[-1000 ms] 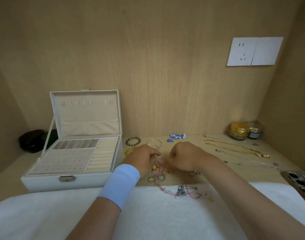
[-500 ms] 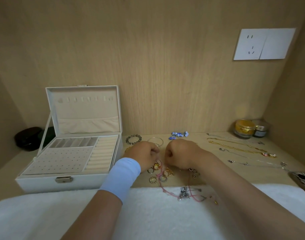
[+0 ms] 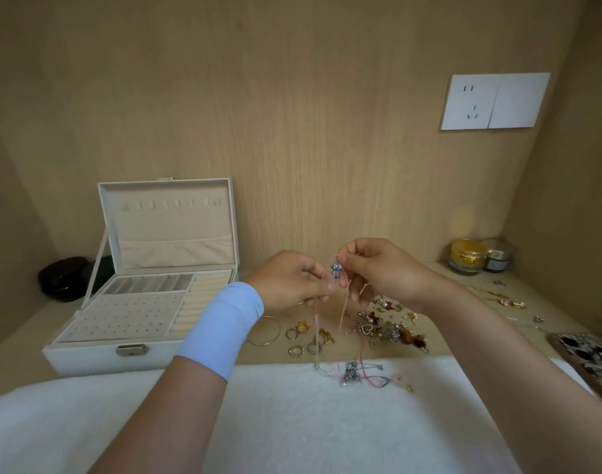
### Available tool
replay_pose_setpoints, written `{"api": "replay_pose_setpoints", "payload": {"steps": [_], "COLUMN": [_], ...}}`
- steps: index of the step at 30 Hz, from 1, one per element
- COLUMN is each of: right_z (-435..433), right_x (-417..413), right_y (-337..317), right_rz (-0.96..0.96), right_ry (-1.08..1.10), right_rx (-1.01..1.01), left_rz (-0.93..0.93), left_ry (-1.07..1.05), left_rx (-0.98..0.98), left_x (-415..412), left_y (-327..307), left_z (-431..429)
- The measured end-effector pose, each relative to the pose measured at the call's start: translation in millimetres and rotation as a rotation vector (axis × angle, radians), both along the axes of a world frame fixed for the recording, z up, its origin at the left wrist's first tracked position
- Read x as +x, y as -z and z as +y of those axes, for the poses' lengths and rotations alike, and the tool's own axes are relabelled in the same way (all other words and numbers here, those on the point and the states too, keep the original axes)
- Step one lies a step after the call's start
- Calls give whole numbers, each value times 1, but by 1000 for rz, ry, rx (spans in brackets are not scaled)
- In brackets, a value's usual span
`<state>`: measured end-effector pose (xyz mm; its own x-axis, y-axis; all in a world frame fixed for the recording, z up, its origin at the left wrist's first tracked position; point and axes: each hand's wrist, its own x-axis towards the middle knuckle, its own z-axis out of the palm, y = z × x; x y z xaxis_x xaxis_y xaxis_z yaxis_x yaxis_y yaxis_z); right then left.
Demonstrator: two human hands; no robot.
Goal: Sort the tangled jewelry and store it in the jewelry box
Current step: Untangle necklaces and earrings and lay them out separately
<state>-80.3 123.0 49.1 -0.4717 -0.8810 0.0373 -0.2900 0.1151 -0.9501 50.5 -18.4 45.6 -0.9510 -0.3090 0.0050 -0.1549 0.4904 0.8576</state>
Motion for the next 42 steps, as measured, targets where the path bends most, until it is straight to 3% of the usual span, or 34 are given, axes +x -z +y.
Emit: {"api": "replay_pose_setpoints", "payload": {"steps": [3, 6, 9, 12, 18, 20, 24, 27, 32, 35, 38, 42], "right_z": [16, 35, 48, 50, 34, 25, 19, 22, 41, 51, 60, 66], "right_x": [2, 3, 7, 10, 21, 27, 28, 24, 15, 9, 6, -15], "right_y": [-6, -15, -19, -13, 13, 26, 39, 37, 16, 1, -4, 6], "right_rz": [-17, 53, 114, 218, 569, 620, 577, 543, 428, 383, 371, 410], "right_ry": [-53, -222, -380, -282, 54, 68, 37, 29, -64, -219, -379, -43], "right_rx": [38, 286, 612, 731, 784, 814, 768, 693, 580, 701, 899, 655], "left_rz": [71, -70, -288, -378, -231, -295, -460, -355, -123, -151, -351, -219], "left_ry": [54, 316, 475, 395, -80, -155, -184, -204, -92, 105, 281, 115], "left_rx": [119, 255, 209, 86, -292, -343, -410, -418, -201, -14, -81, -277], "left_x": [15, 34, 44, 47, 37, 34, 28, 28, 31, 37, 38, 13], "left_y": [-11, -15, -12, -7, 15, 22, 42, 50, 47, 38, 35, 33], "left_z": [13, 26, 30, 28, 20, 27, 49, 49, 41, 41, 44, 44]}}
